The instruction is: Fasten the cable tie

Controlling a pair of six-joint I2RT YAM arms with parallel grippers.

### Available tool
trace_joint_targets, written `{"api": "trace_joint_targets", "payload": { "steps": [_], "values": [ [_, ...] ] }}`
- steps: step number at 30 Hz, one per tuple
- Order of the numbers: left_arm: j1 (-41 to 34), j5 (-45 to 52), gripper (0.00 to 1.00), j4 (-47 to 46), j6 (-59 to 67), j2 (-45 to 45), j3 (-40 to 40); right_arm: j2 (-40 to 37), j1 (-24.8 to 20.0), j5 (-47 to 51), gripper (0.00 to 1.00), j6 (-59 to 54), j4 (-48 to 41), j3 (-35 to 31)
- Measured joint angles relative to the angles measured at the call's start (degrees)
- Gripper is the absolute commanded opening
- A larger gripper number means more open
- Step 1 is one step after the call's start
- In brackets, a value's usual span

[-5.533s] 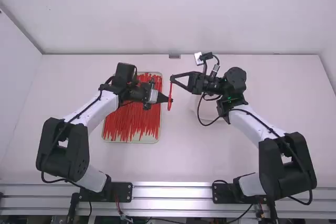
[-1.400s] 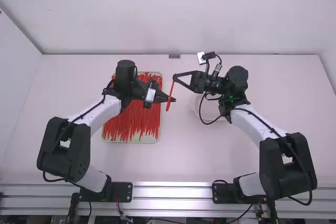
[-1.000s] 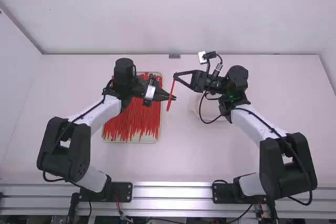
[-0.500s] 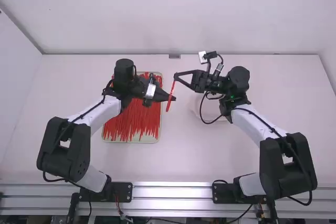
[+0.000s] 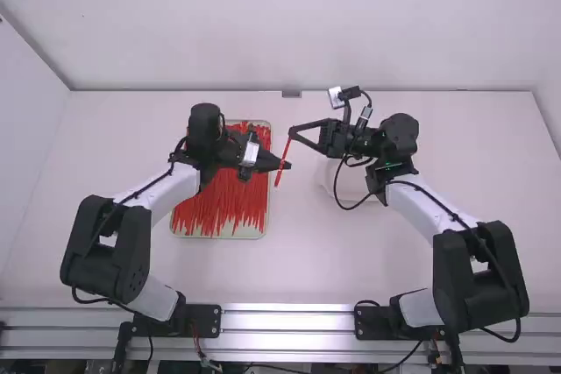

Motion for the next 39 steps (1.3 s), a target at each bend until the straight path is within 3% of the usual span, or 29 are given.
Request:
{"api": "trace_joint_targets", "payload": {
  "steps": [21, 32, 34, 37, 38, 39],
  "values": [
    [1.0, -8.2, 0.02, 3.0, 0.2, -1.6, -14.7, 0.9, -0.4, -1.8, 0.0, 3.3, 7.7, -0.8],
    [1.0, -9.3, 0.02, 11.2, -3.1, -1.4, -20.9, 0.7, -1.7, 0.6, 0.0, 3.6, 10.7, -0.4],
    [1.0, -9.7, 0.02, 12.3, -4.6, -0.4, -22.4, 0.4, -2.7, 3.0, 0.11, 3.2, 11.2, 0.1],
    [1.1, -9.7, 0.02, 14.6, -6.3, 0.1, -23.4, 0.3, -4.1, 5.3, 0.57, 1.2, 11.7, 0.2],
    [1.1, -9.6, 0.02, 15.8, -7.1, 0.1, -23.4, 0.3, -4.6, 5.7, 0.92, 0.3, 11.3, 0.2],
    [1.1, -9.6, 0.02, 17.7, -8.3, 0.1, -23.4, 0.3, -5.1, 6.1, 0.99, -1.4, 10.2, 0.2]
  ]
}}
